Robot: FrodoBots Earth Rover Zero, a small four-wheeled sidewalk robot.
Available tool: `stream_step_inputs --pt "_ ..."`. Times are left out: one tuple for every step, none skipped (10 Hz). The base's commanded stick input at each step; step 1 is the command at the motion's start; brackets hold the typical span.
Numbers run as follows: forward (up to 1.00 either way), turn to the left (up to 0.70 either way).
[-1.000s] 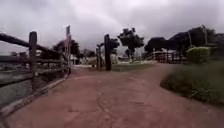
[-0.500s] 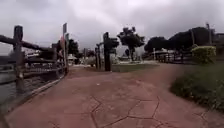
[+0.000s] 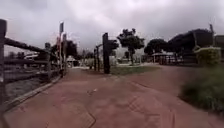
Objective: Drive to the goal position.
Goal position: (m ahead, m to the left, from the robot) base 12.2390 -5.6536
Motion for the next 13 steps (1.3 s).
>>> stream_step_inputs --pt "0.85 0.00" --pt "0.85 0.00" --pt "0.85 0.00" --pt "0.85 0.00" --pt "0.82 0.00" --pt "0.79 0.00" --pt "0.78 0.00" --pt "0.78 0.00" --pt "0.24 0.00" --pt "0.03 0.00" --pt "0.00 0.00" --pt "0.00 0.00" --pt "0.00 -0.16"
